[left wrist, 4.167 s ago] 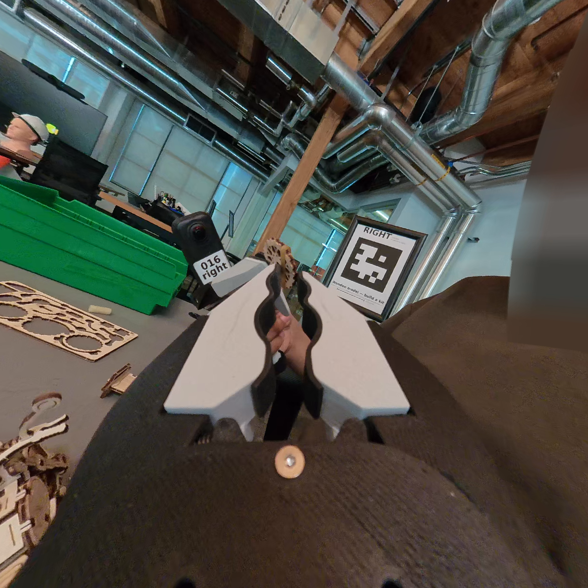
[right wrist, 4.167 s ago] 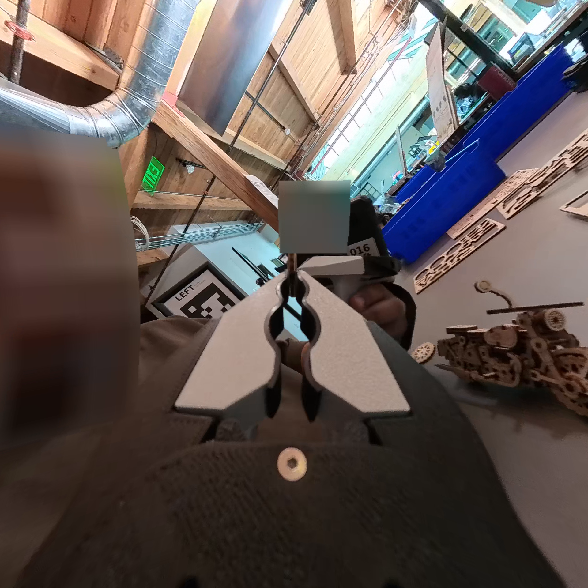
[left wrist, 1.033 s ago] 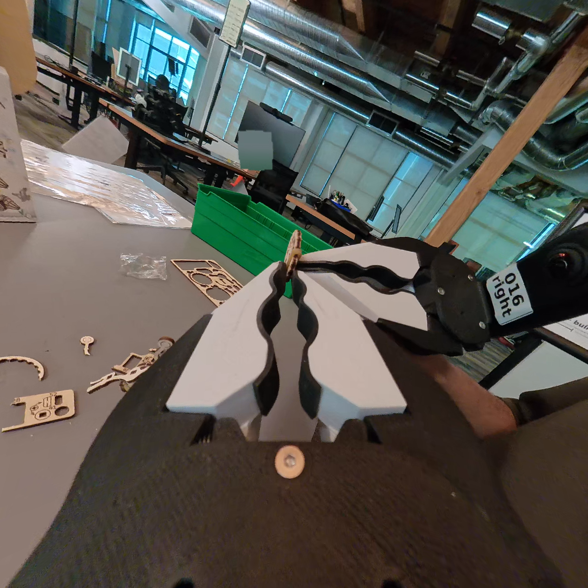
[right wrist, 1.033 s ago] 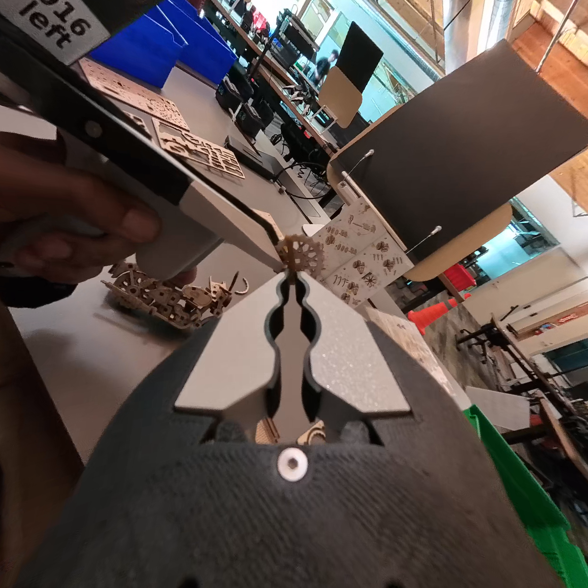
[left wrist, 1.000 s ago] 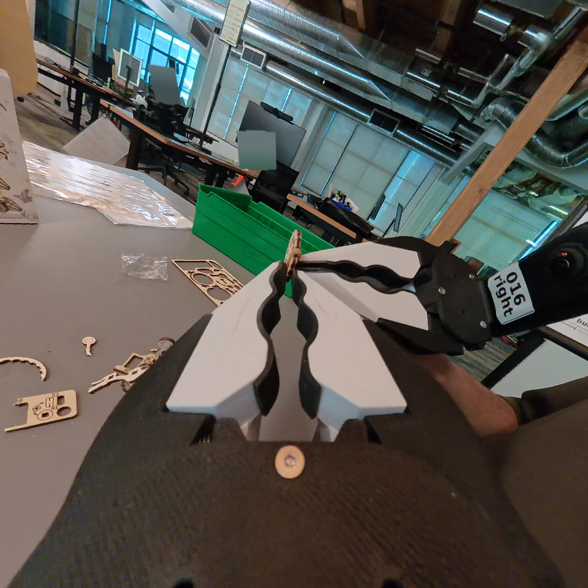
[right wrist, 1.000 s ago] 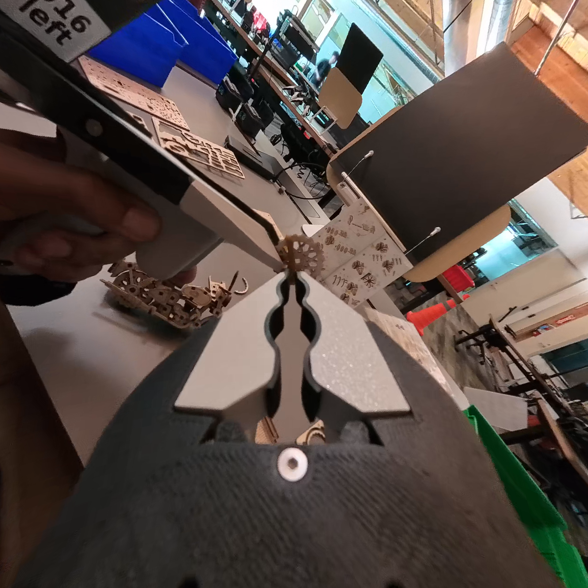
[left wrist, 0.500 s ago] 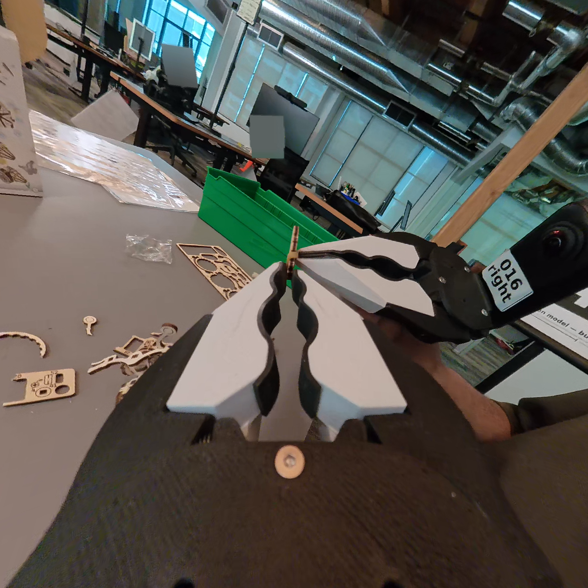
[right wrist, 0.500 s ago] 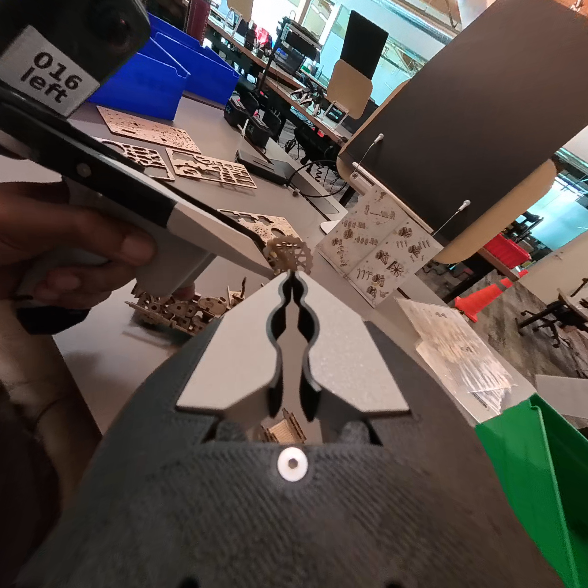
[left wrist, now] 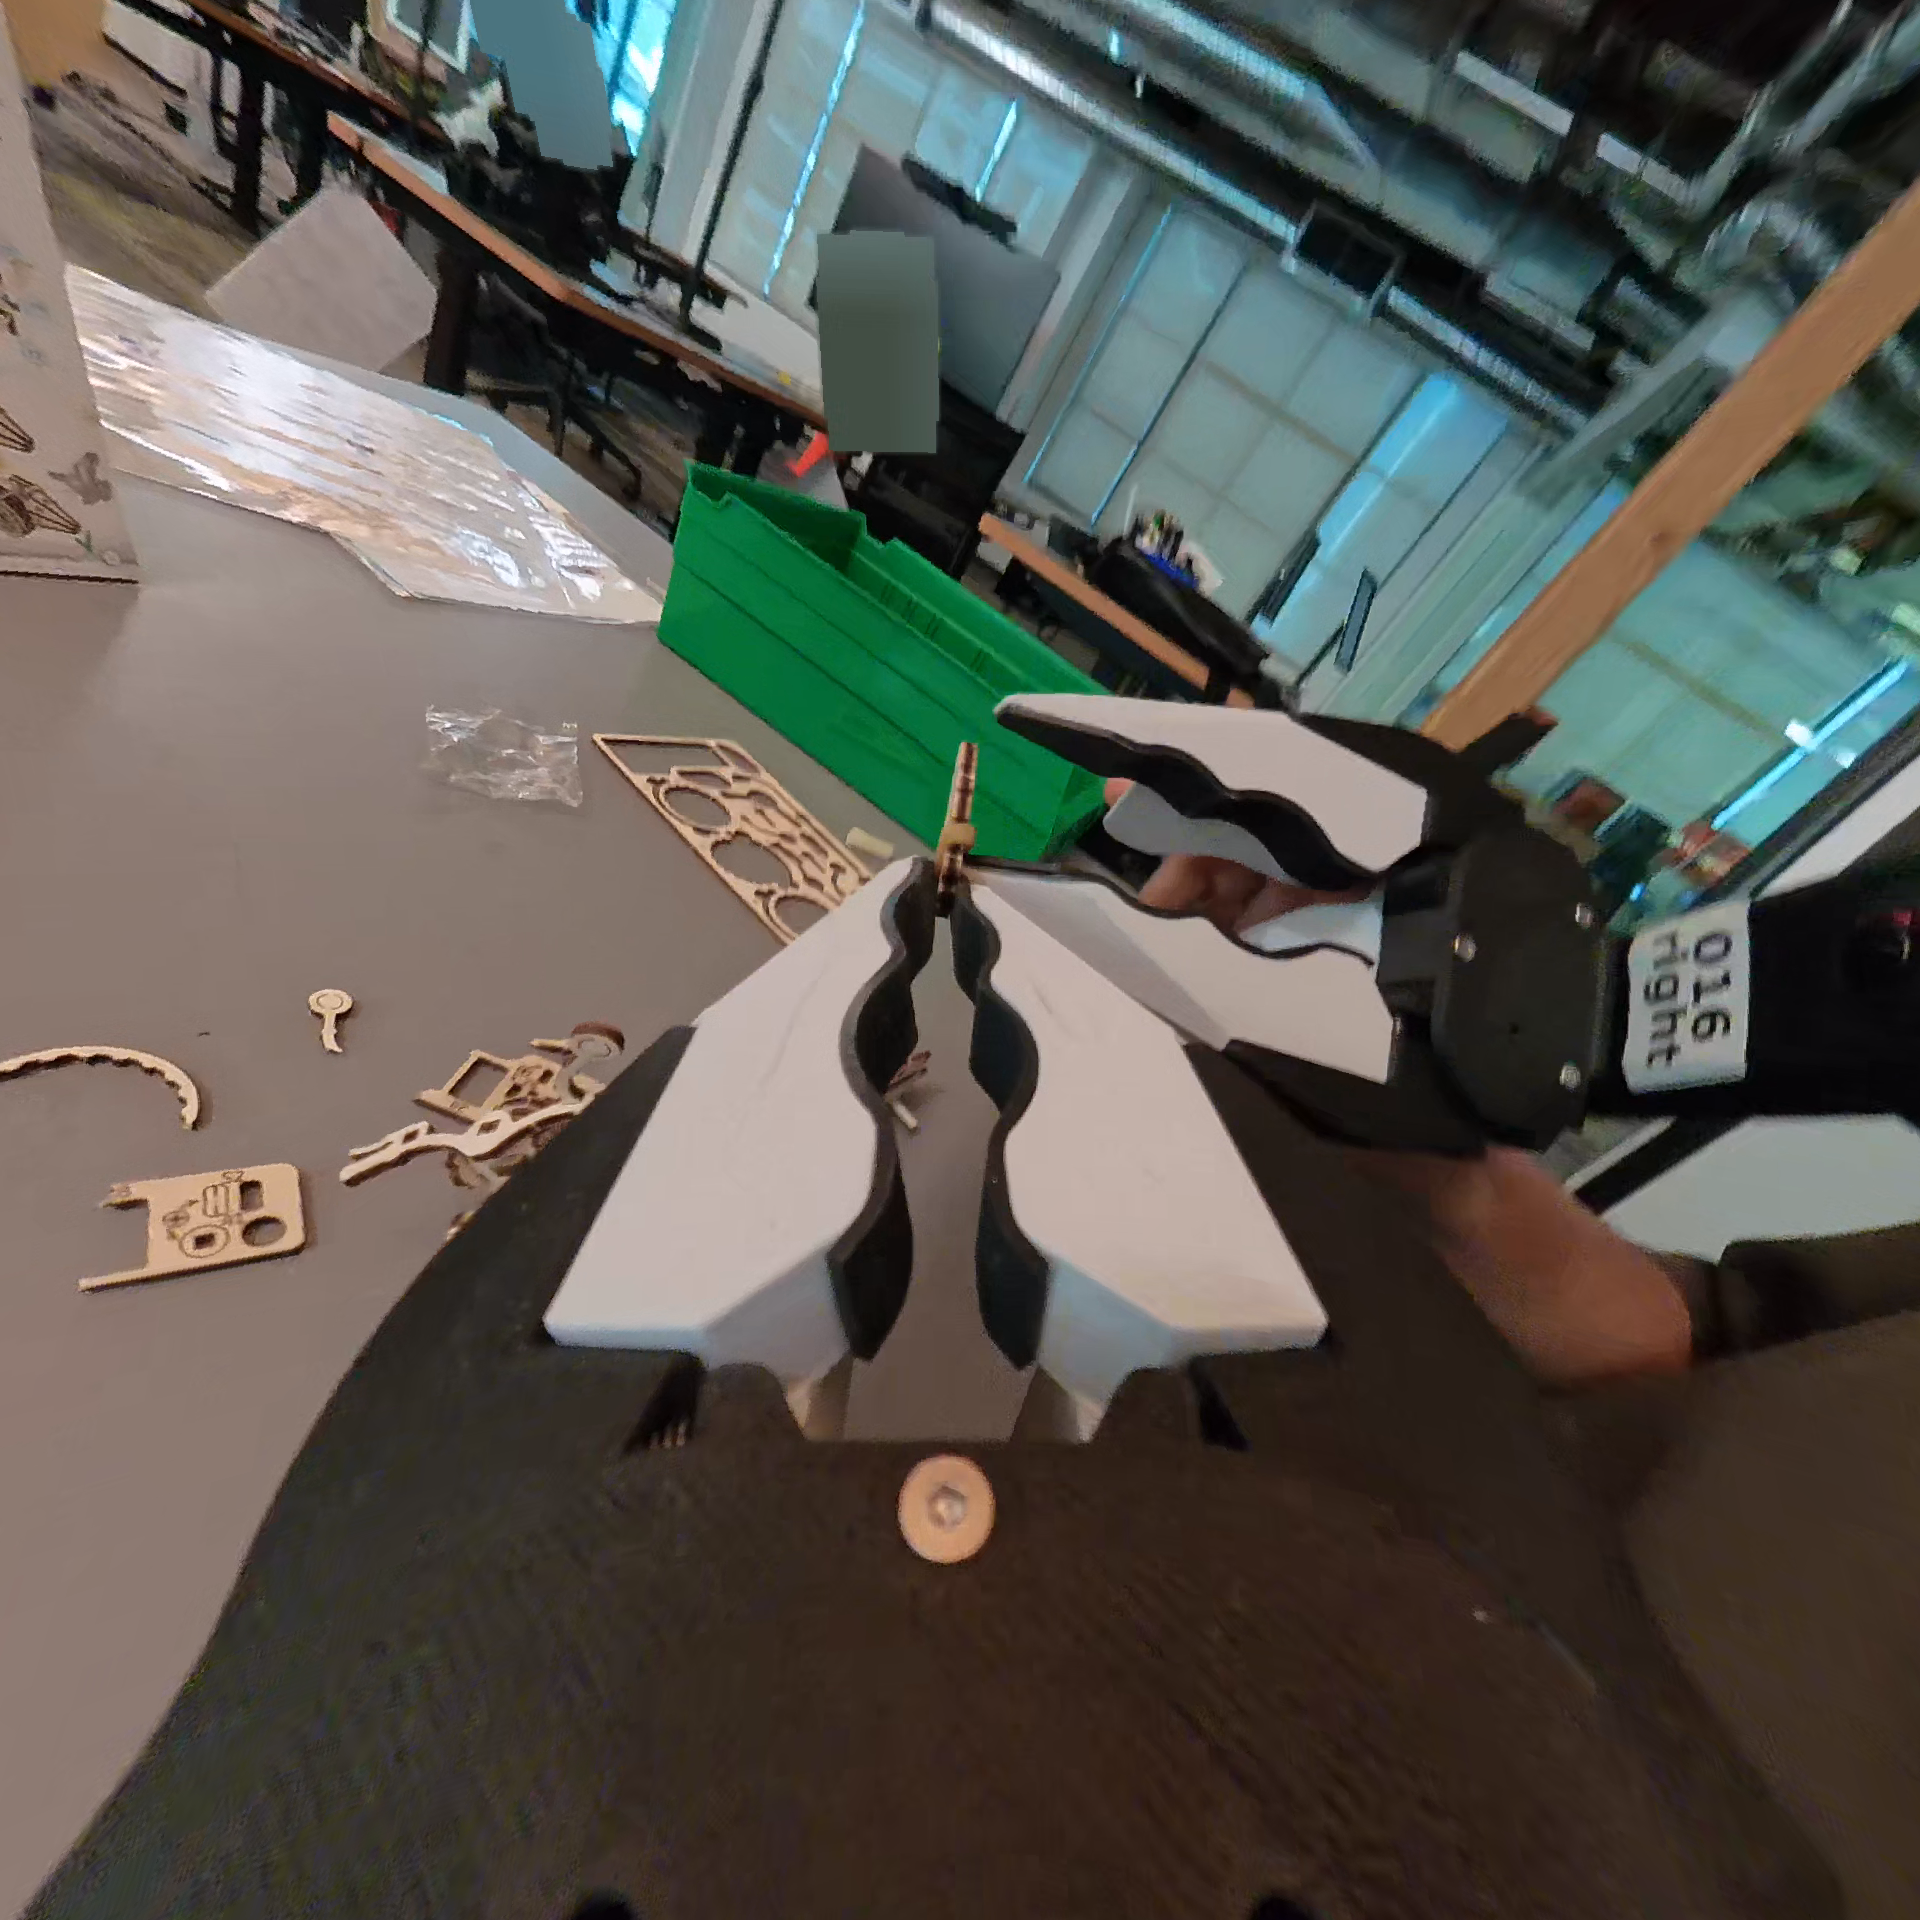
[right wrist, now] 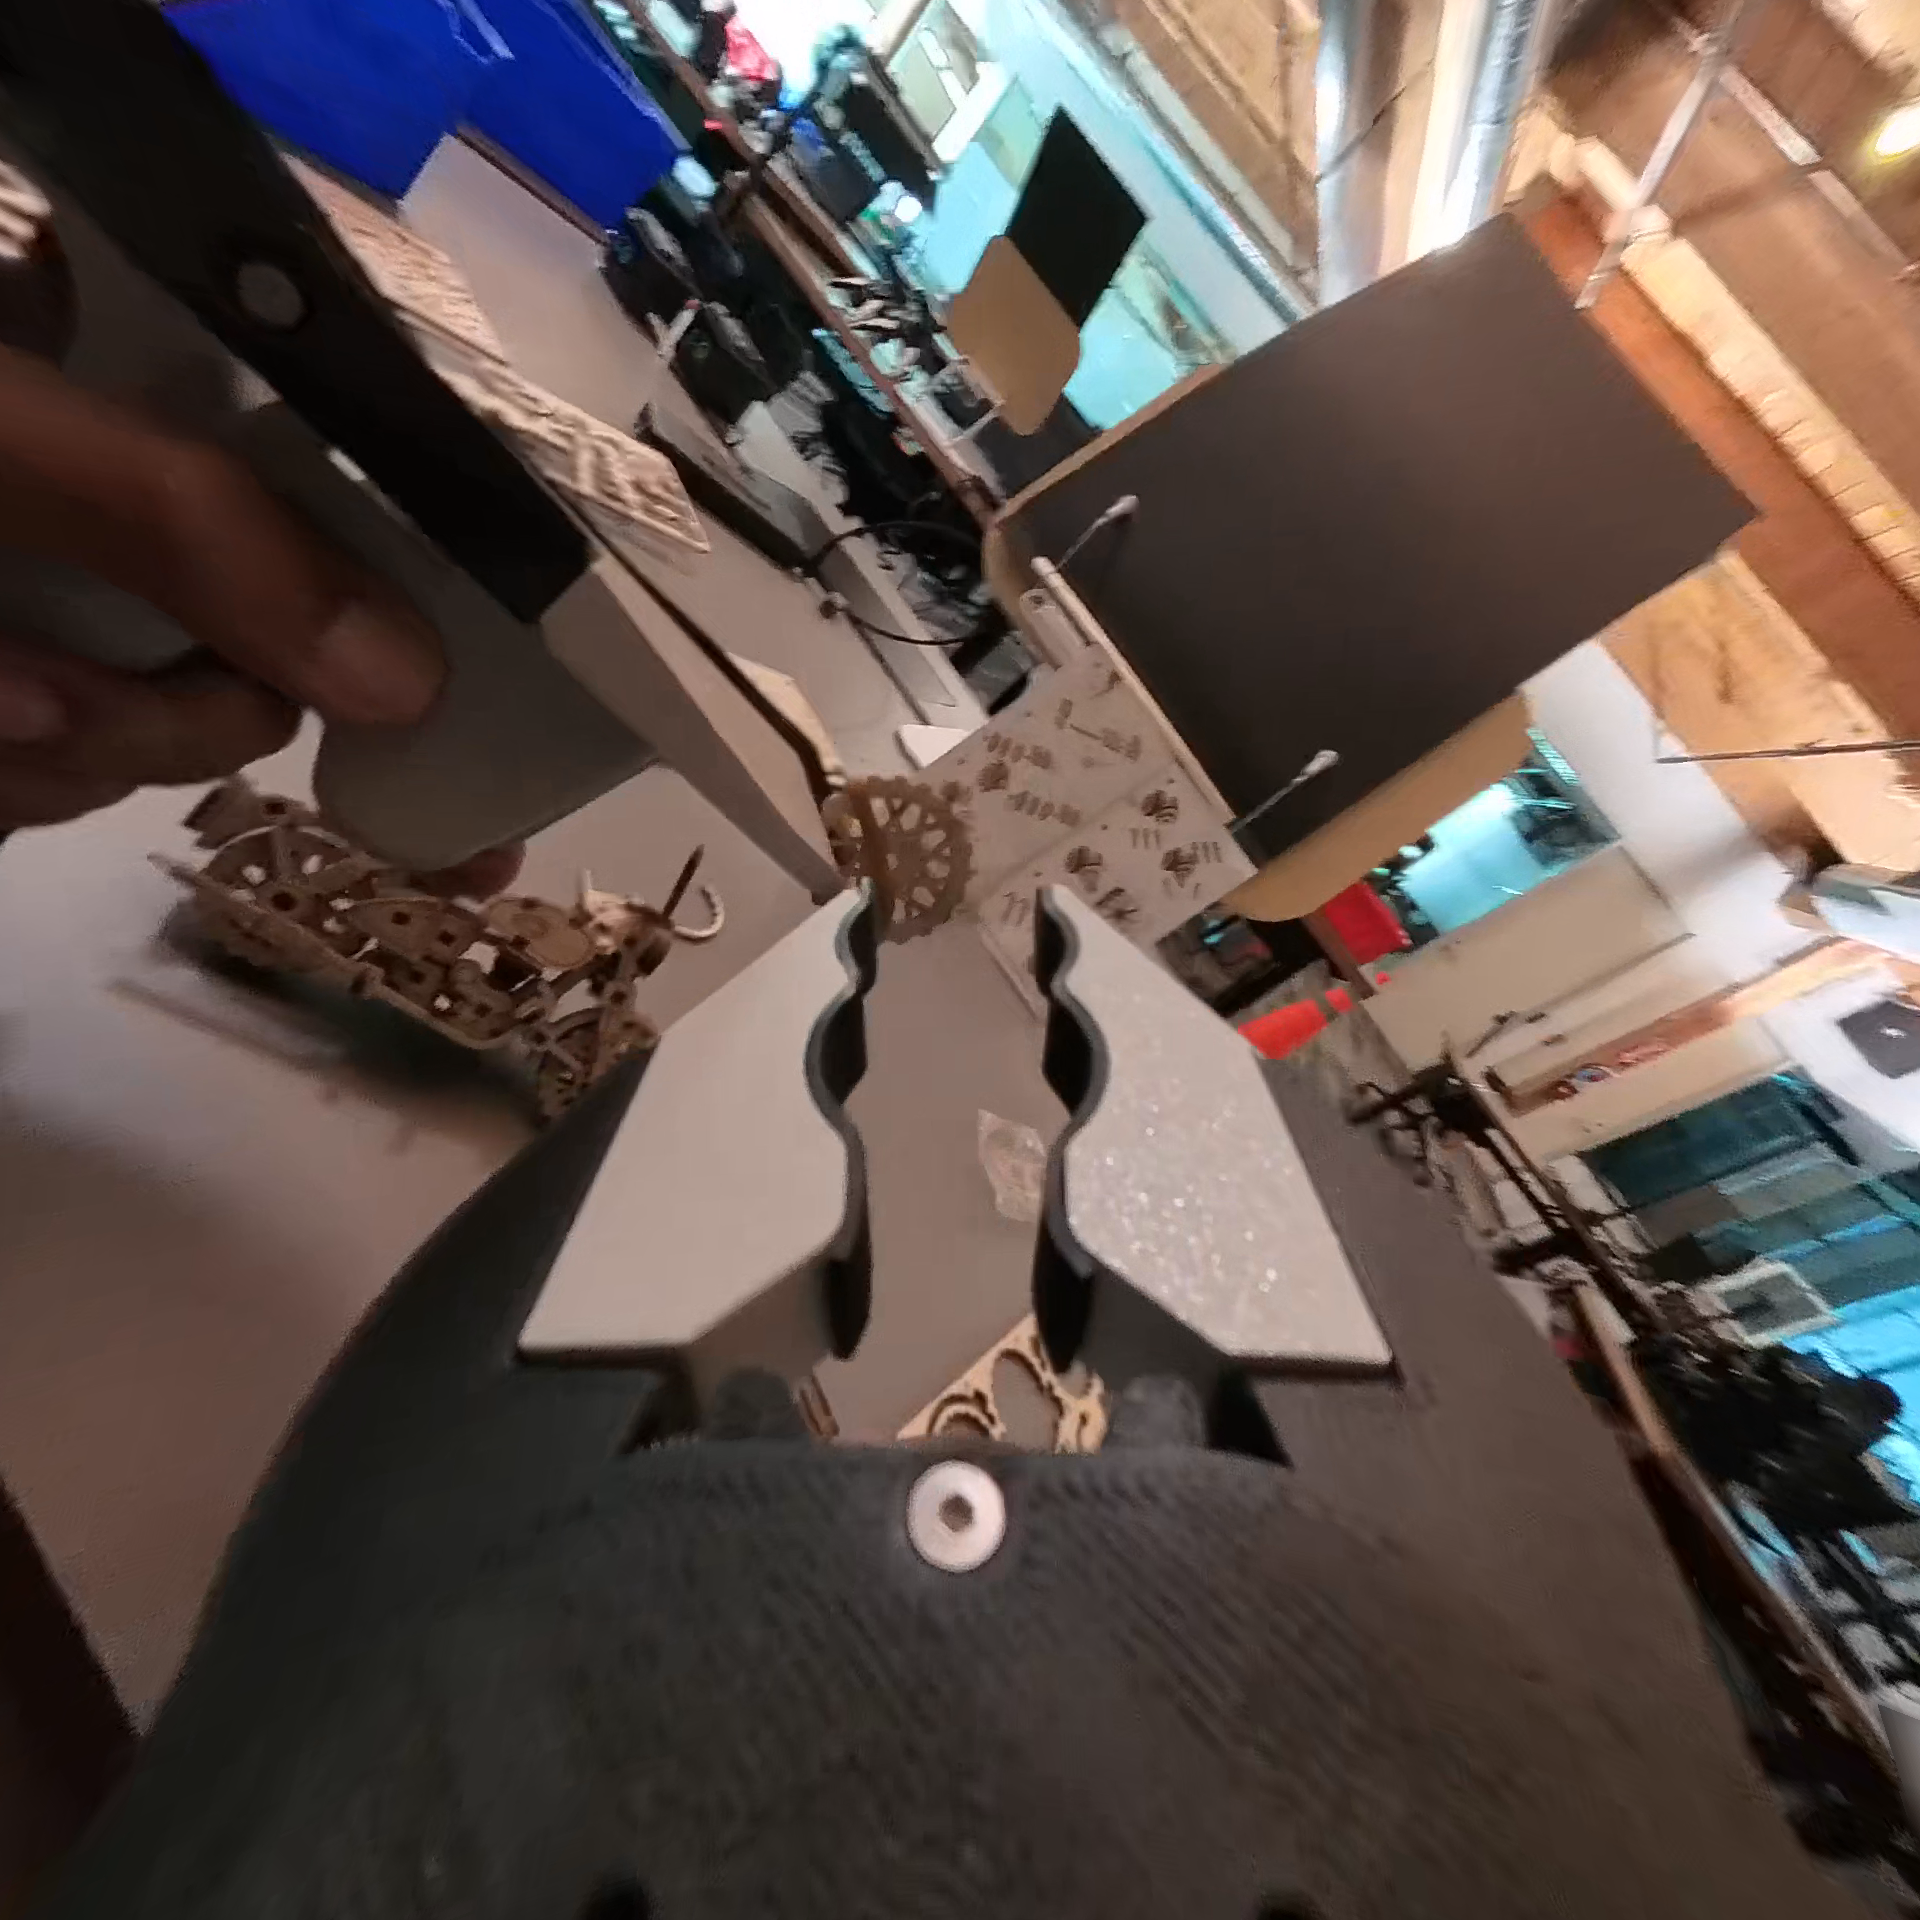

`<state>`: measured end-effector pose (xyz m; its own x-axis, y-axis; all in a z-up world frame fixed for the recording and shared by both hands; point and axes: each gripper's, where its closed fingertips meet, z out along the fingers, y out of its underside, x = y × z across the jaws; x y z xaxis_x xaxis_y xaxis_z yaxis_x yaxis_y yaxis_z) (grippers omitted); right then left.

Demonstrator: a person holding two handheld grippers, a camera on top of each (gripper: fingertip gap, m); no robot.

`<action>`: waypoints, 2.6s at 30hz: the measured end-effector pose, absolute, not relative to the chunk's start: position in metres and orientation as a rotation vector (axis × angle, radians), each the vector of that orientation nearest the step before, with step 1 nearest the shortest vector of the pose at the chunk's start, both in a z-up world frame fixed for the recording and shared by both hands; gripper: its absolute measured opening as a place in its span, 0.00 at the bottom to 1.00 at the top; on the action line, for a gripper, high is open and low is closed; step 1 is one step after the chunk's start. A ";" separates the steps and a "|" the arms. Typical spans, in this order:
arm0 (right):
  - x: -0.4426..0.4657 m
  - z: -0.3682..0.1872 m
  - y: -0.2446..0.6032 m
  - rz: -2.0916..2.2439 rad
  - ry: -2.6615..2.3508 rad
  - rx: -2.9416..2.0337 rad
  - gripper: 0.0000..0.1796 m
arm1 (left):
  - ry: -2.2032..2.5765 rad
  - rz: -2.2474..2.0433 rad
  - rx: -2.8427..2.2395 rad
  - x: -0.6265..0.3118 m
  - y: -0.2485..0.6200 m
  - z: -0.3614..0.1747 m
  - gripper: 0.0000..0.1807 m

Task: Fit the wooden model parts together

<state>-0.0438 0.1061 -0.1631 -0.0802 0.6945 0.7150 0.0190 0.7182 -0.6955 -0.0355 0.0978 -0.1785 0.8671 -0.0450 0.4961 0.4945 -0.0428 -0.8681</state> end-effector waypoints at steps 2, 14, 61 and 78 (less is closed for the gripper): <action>-0.043 -0.170 0.105 0.674 -1.629 -0.595 0.14 | -0.310 -0.426 -1.627 -0.033 0.099 -0.184 0.01; -0.042 -0.199 0.103 0.835 -1.841 -0.688 0.10 | -0.216 -0.429 -1.795 -0.031 0.099 -0.208 0.01; -0.043 -0.180 0.094 0.946 -1.670 -0.773 0.01 | -0.261 -0.214 -1.662 -0.037 0.102 -0.191 0.01; -0.044 -0.174 0.096 1.219 -1.622 -0.962 0.06 | -0.276 0.003 -1.683 -0.042 0.104 -0.187 0.01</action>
<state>-0.0443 0.0957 -0.1741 -0.3266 0.9266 0.1863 0.0790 0.2232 -0.9716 -0.0421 0.1038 -0.1874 0.9702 0.1832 0.1584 0.1794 -0.1044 -0.9782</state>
